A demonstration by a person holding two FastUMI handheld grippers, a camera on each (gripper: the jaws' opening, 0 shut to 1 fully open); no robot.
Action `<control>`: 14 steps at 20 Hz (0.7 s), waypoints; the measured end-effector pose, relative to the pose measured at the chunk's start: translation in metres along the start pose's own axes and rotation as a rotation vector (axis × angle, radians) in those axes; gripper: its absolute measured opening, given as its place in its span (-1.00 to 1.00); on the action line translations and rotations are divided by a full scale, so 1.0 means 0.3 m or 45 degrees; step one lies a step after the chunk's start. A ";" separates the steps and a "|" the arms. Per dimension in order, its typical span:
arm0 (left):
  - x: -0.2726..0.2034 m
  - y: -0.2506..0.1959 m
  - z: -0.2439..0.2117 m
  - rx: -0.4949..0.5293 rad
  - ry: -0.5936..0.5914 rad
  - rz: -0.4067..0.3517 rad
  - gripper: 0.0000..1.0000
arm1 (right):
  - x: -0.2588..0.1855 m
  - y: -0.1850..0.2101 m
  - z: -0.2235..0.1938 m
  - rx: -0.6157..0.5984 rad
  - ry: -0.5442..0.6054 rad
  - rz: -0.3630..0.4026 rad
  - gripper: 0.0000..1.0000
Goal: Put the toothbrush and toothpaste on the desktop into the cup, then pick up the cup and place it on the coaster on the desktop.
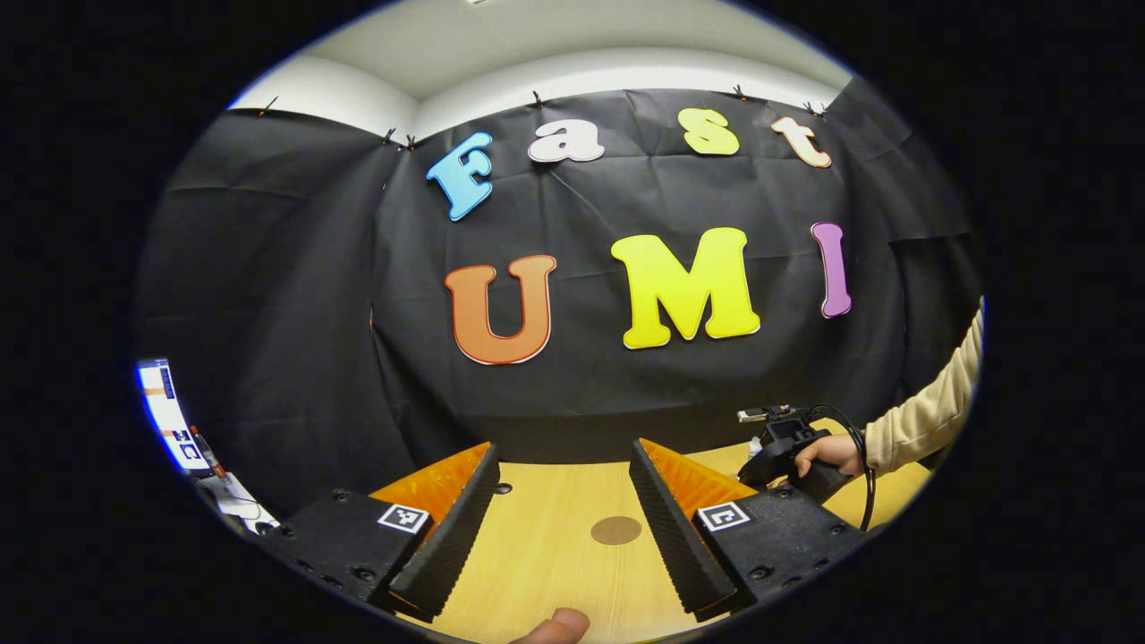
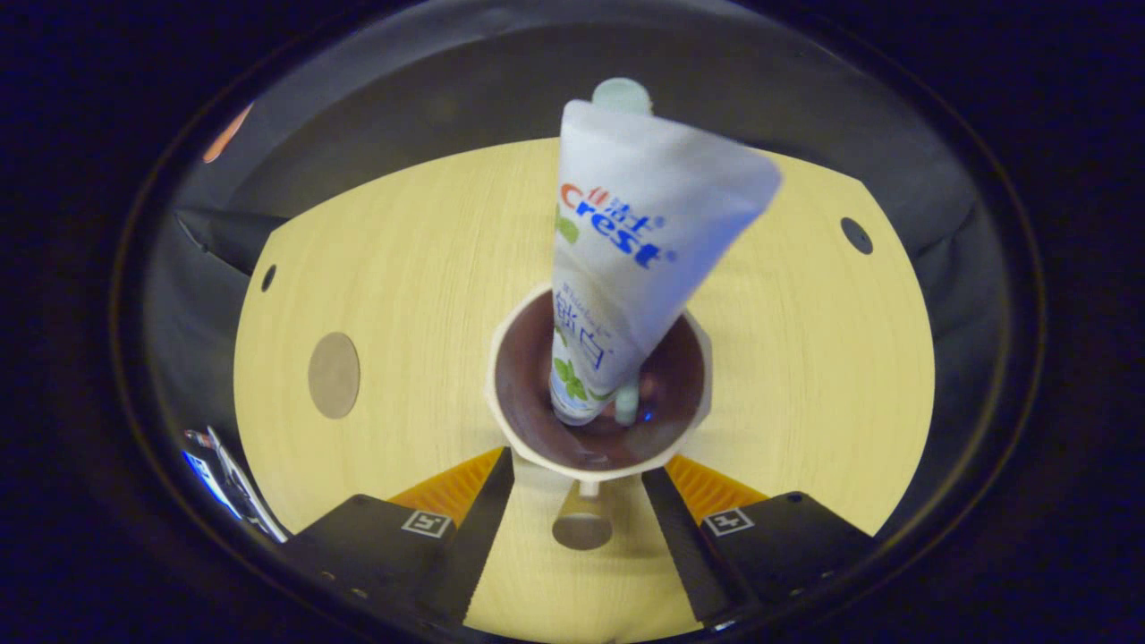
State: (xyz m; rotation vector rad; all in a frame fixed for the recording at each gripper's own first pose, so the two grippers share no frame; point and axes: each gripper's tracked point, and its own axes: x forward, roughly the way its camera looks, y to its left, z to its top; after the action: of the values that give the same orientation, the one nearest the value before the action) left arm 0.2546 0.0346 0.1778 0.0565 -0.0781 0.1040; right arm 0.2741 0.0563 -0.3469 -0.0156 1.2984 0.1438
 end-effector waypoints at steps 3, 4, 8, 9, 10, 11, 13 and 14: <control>-0.042 0.005 -0.007 -0.017 0.012 -0.002 0.86 | 0.023 -0.017 0.009 0.033 0.007 -0.033 0.55; -0.054 0.011 -0.017 -0.022 0.025 0.002 0.86 | 0.029 -0.026 0.017 0.052 0.004 -0.044 0.46; -0.087 0.066 -0.042 -0.032 0.051 0.041 0.86 | 0.059 -0.058 0.005 0.084 0.042 -0.111 0.21; -0.093 0.075 -0.051 -0.031 0.059 0.042 0.86 | 0.070 -0.043 0.006 0.101 0.044 -0.099 0.12; -0.098 0.082 -0.056 -0.031 0.063 0.046 0.86 | 0.071 -0.036 0.004 0.112 0.047 -0.098 0.03; -0.100 0.089 -0.061 -0.032 0.065 0.048 0.86 | 0.073 -0.031 0.005 0.113 0.046 -0.093 0.01; -0.108 0.095 -0.074 -0.039 0.075 0.045 0.86 | 0.079 -0.029 0.003 0.117 0.046 -0.106 -0.31; -0.102 0.098 -0.080 -0.042 0.085 0.042 0.86 | 0.079 -0.021 0.001 0.121 0.046 -0.091 -0.43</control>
State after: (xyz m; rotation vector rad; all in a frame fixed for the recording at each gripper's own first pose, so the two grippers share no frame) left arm 0.2230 0.0620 0.1530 0.0185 -0.0140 0.1371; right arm 0.2813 0.0524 -0.3701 0.0168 1.3376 0.0206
